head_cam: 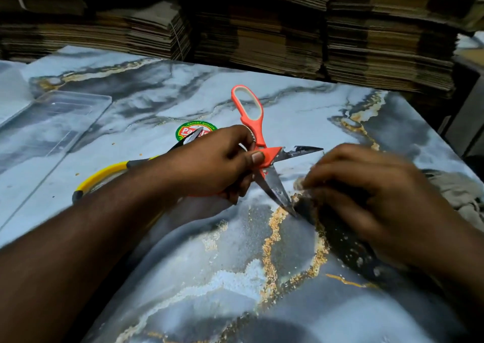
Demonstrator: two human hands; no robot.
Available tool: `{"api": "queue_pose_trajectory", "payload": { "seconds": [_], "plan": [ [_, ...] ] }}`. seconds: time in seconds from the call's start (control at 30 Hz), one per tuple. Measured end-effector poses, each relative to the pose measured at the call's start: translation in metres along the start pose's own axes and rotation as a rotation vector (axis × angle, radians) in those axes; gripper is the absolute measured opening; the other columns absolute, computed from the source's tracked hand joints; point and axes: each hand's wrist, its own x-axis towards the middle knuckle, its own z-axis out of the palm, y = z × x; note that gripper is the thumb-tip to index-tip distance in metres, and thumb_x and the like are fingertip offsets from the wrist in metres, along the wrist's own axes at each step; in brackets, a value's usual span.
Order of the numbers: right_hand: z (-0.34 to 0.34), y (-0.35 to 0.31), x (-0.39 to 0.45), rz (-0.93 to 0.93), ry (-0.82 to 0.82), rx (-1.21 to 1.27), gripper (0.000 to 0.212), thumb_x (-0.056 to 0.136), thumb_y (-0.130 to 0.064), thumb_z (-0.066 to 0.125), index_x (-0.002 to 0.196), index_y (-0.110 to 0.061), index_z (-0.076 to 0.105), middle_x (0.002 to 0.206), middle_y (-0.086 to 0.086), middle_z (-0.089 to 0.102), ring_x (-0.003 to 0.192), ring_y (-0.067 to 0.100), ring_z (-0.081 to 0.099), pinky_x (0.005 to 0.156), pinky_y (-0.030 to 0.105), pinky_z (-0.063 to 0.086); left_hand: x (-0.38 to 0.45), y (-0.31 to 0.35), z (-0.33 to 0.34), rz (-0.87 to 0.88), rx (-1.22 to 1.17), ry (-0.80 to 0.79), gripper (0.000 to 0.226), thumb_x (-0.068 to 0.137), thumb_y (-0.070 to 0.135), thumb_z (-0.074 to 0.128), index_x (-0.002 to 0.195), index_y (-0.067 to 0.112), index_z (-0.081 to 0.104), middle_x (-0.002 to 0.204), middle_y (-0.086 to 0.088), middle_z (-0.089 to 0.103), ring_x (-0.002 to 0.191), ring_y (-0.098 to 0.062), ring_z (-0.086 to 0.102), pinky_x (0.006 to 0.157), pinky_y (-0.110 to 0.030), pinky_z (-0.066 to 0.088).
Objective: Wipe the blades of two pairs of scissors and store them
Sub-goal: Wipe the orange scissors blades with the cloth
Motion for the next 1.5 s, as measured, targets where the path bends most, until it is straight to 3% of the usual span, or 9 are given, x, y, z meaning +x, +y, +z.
{"api": "queue_pose_trajectory", "payload": {
  "seconds": [0.1,0.17,0.4,0.6,0.8,1.0,1.17,1.33,1.5],
  "plan": [
    [0.001,0.002,0.0,0.122,0.126,0.088,0.011,0.096,-0.023,0.069,0.106,-0.028,0.073,0.107,-0.016,0.067,0.1,0.01,0.068,0.083,0.028,0.052,-0.003,-0.001,0.0,0.001,-0.036,-0.001,0.018,0.109,0.025,0.05,0.102,0.009,0.05,0.066,-0.005,0.069,0.066,-0.036,0.071,0.058,-0.039,0.056],
    [0.008,0.001,0.0,0.149,0.118,0.079,0.011,0.097,-0.026,0.069,0.106,-0.03,0.073,0.105,-0.018,0.068,0.095,0.01,0.069,0.079,0.035,0.054,-0.004,-0.001,0.0,0.008,-0.047,-0.006,0.018,0.108,0.024,0.05,0.101,0.008,0.05,0.071,-0.008,0.072,0.068,-0.035,0.072,0.061,-0.043,0.057],
    [0.032,-0.007,0.009,-0.023,0.054,-0.039,0.016,0.101,-0.017,0.066,0.107,-0.019,0.081,0.099,-0.001,0.07,0.089,0.02,0.067,0.075,0.04,0.053,-0.003,0.0,0.001,0.028,0.012,0.015,0.018,0.108,0.022,0.05,0.098,0.009,0.052,0.075,-0.008,0.075,0.055,-0.022,0.065,0.054,-0.035,0.053],
    [0.031,-0.009,0.004,-0.108,-0.035,-0.202,0.024,0.084,-0.001,0.08,0.105,-0.013,0.078,0.099,0.005,0.073,0.082,0.03,0.069,0.067,0.042,0.059,-0.002,-0.002,0.002,0.045,0.019,0.034,0.021,0.109,0.022,0.05,0.101,0.002,0.053,0.072,-0.008,0.071,0.055,-0.023,0.064,0.057,-0.041,0.056],
    [0.022,-0.006,-0.007,-0.154,-0.187,-0.196,0.032,0.08,-0.007,0.08,0.108,-0.023,0.078,0.098,-0.003,0.069,0.086,0.024,0.064,0.066,0.041,0.058,-0.003,-0.002,0.0,0.039,0.005,0.023,0.021,0.108,0.023,0.05,0.1,0.004,0.051,0.07,-0.007,0.07,0.058,-0.027,0.064,0.059,-0.042,0.056],
    [0.013,0.006,-0.002,-0.047,0.047,-0.027,0.017,0.1,-0.018,0.068,0.111,-0.018,0.081,0.105,-0.003,0.073,0.094,0.023,0.07,0.079,0.043,0.057,-0.004,0.0,0.0,0.053,0.02,0.014,0.02,0.108,0.023,0.051,0.097,0.007,0.05,0.072,-0.008,0.072,0.056,-0.022,0.065,0.054,-0.037,0.055],
    [0.024,-0.002,0.003,-0.148,-0.099,-0.149,0.024,0.089,-0.003,0.075,0.107,-0.019,0.081,0.1,-0.002,0.075,0.088,0.024,0.072,0.071,0.044,0.061,-0.002,-0.001,0.001,0.04,0.047,0.024,0.019,0.109,0.022,0.051,0.099,0.005,0.052,0.07,-0.005,0.07,0.056,-0.021,0.065,0.056,-0.038,0.056],
    [0.012,-0.002,-0.007,-0.181,-0.181,-0.188,0.026,0.092,-0.016,0.066,0.109,-0.029,0.081,0.104,-0.009,0.073,0.089,0.022,0.069,0.065,0.041,0.059,-0.002,0.001,0.003,0.015,0.029,0.029,0.018,0.109,0.021,0.05,0.099,0.006,0.052,0.069,-0.006,0.068,0.057,-0.022,0.064,0.06,-0.041,0.057],
    [0.016,0.008,-0.003,-0.095,-0.063,-0.033,0.017,0.099,-0.017,0.07,0.109,-0.022,0.082,0.103,-0.006,0.075,0.092,0.018,0.071,0.079,0.04,0.059,-0.002,0.004,0.002,0.018,0.047,0.022,0.02,0.109,0.021,0.05,0.1,0.004,0.053,0.068,-0.005,0.069,0.058,-0.023,0.065,0.06,-0.043,0.057]
  ]
}}
